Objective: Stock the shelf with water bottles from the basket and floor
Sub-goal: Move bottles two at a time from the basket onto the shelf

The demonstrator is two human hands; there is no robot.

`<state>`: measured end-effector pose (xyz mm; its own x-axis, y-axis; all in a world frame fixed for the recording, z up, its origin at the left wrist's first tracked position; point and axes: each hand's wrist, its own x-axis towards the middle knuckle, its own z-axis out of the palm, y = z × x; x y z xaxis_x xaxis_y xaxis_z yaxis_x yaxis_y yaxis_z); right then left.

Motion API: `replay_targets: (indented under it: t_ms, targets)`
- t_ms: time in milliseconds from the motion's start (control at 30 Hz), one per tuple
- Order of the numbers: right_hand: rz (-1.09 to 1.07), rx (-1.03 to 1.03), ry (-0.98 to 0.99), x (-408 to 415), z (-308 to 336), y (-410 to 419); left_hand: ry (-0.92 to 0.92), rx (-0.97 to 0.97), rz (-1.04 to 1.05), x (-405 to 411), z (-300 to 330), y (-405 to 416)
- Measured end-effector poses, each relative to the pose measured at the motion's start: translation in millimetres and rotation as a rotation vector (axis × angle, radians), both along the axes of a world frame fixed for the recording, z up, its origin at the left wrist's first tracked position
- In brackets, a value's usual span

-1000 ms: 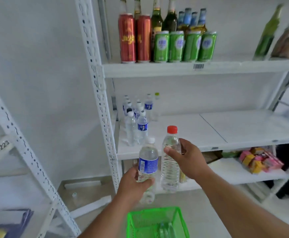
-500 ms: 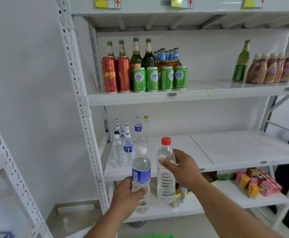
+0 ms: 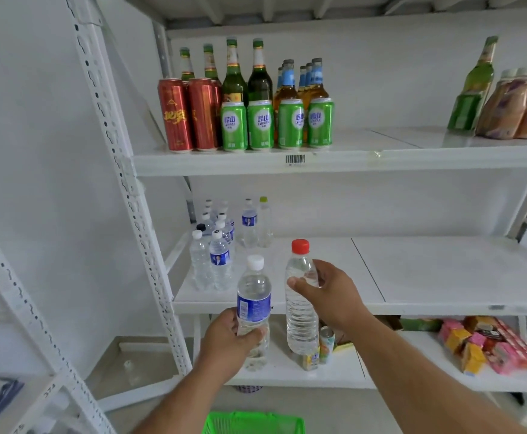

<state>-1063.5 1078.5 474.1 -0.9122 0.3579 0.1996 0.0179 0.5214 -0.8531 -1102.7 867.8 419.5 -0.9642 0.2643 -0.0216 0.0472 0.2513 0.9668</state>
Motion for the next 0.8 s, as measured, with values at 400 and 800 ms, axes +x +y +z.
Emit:
replay_targets:
  t_ms: [400, 800]
  targets:
    - [-0.016, 0.009, -0.035, -97, -12, 39, -0.005, -0.002, 0.053, -97, -19, 44]
    - [-0.045, 0.026, -0.086, -209, -29, 48, -0.023, -0.054, 0.024, -220, -37, 61]
